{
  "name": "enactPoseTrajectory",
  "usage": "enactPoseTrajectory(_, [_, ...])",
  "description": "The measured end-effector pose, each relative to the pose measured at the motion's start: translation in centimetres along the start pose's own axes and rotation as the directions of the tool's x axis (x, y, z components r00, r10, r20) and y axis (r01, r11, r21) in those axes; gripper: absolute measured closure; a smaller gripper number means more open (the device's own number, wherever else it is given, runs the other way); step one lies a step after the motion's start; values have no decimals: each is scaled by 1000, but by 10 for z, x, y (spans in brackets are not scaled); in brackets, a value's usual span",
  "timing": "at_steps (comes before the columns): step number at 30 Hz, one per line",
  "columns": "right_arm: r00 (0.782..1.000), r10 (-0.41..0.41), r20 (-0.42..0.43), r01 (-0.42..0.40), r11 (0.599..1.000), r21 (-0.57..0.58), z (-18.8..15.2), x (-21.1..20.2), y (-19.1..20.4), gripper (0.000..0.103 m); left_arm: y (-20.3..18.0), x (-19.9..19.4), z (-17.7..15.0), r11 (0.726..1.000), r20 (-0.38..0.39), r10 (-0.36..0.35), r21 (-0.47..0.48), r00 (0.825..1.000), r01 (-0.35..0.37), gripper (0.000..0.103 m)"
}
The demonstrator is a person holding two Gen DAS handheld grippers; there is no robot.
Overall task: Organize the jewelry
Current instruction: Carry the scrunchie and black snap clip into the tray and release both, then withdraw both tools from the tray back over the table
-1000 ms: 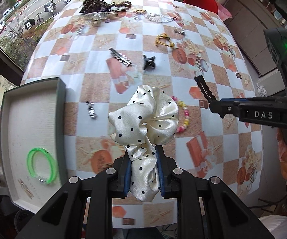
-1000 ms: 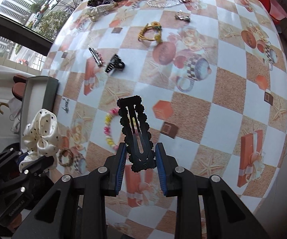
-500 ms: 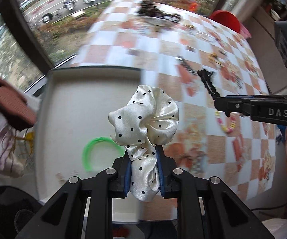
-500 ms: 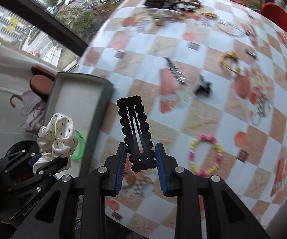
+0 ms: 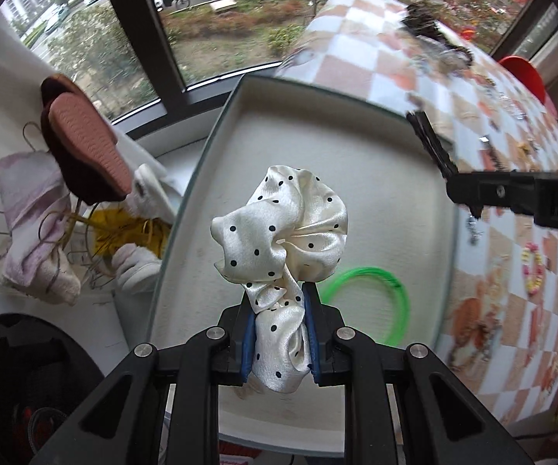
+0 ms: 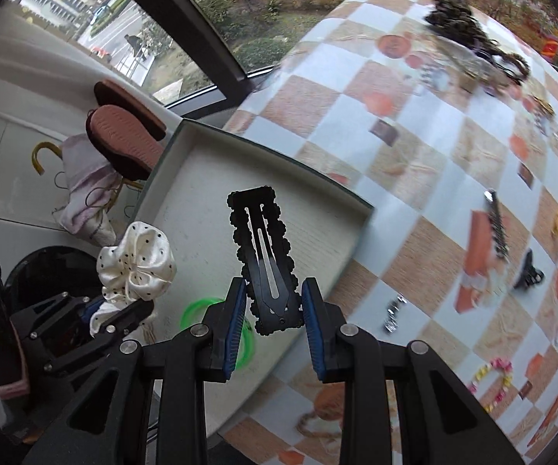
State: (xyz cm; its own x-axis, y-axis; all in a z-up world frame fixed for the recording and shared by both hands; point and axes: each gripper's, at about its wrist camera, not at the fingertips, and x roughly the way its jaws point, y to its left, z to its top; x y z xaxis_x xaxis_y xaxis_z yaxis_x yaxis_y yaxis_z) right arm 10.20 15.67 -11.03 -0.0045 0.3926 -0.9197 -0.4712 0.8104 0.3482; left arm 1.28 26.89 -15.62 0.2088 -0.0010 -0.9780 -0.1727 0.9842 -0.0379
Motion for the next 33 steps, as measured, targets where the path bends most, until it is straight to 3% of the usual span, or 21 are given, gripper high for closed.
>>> enactPoseTrajectory(9, [998, -40, -51, 37, 998, -58, 31, 47, 34, 71, 9, 28, -2, 999, -30, 29, -25, 999, -30, 77])
enactPoseTrajectory(18, [991, -87, -101, 83, 995, -47, 31, 75, 33, 71, 8, 37, -6, 998, -37, 61, -11, 997, -62, 76])
enactPoseTrajectory(19, [991, -90, -100, 85, 995, -50, 31, 75, 33, 70, 8, 37, -7, 998, -37, 66, -9, 997, -67, 71])
enactPoseTrajectory(21, [991, -94, -98, 89, 994, -56, 30, 76, 34, 70, 6, 34, -8, 996, -24, 87, -6, 996, -87, 48])
enactPoseTrajectory(26, [991, -88, -102, 82, 995, -60, 31, 77, 34, 69, 3, 30, -9, 995, -14, 103, 13, 995, -103, 48])
enactPoseTrajectory(33, [996, -49, -80, 46, 998, -39, 29, 62, 31, 50, 2, 25, -8, 993, -17, 118, 6, 993, -118, 48])
